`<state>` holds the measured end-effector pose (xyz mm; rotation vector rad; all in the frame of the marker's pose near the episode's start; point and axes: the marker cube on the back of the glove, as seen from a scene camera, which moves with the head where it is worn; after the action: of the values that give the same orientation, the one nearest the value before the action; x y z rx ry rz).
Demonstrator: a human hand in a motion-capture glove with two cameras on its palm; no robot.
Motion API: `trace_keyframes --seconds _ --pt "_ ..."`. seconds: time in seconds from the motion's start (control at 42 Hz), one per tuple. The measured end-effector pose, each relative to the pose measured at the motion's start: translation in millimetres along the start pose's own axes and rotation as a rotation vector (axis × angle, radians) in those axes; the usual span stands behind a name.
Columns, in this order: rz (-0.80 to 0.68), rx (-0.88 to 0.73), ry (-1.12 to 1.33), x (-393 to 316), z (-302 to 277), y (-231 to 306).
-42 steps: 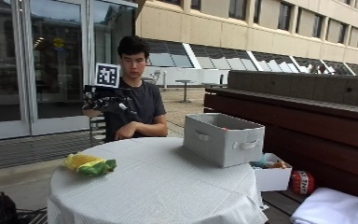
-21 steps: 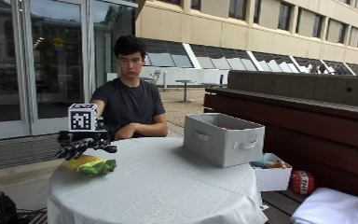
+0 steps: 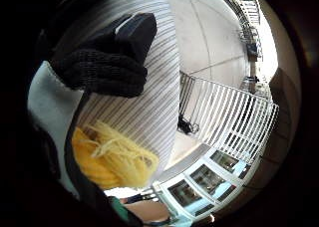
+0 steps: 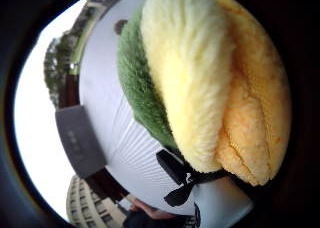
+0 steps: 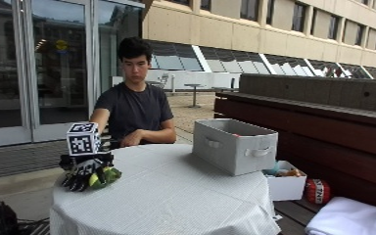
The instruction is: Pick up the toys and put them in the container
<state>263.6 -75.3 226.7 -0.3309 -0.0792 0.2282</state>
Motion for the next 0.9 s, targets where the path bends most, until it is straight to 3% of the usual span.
trace_keyframes --seconds 0.357,0.524,0.666,0.785,0.904 --pt "-0.053 0.151 0.081 -4.9 -31.5 17.0" --pt "0.000 0.188 0.034 -20.9 -73.0 15.0" --pt "-0.089 0.194 0.067 -48.6 -118.6 31.8" --pt "-0.170 0.426 0.058 -95.4 -173.1 33.6" --pt "-0.181 0.514 0.072 -140.9 -215.5 42.2"
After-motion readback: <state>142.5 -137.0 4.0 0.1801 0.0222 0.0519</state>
